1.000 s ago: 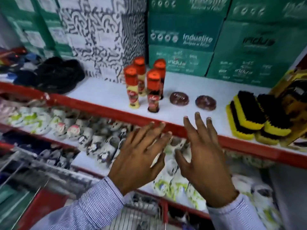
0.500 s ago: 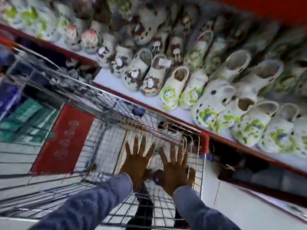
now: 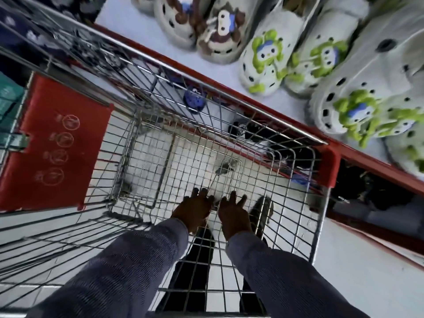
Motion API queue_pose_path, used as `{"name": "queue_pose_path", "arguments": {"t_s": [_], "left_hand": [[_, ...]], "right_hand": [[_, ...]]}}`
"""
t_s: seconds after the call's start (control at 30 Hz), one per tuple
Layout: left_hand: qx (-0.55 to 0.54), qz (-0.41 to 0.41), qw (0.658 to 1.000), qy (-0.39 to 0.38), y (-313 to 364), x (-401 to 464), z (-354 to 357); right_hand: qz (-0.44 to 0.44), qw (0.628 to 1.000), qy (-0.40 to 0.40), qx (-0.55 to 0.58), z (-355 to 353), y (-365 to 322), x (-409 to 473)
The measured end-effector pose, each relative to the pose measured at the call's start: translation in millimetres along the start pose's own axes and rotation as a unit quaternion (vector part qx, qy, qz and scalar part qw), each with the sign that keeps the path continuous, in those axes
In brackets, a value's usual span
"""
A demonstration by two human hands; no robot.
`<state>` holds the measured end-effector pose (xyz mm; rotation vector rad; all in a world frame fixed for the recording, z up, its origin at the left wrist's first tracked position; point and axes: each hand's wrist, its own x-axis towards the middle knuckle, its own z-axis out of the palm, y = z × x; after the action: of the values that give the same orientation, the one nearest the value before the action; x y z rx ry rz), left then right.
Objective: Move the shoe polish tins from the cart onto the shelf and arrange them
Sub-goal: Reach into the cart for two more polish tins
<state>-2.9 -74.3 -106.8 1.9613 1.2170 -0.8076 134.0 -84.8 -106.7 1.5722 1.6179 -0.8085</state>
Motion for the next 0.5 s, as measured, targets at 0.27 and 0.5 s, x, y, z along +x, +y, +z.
{"name": "queue_pose_path", "arguments": {"t_s": [0.27, 0.5], "left_hand": [[-0.029, 0.005, 0.995, 0.099, -7, -18, -49], [-0.176, -0.038, 0.946, 0.269, -8, -98, -140]], "right_hand": [[-0.090, 0.991, 0.090, 0.052, -50, 15, -16], [-0.158, 0.967, 0.122, 0.156, -165, 26, -99]]}}
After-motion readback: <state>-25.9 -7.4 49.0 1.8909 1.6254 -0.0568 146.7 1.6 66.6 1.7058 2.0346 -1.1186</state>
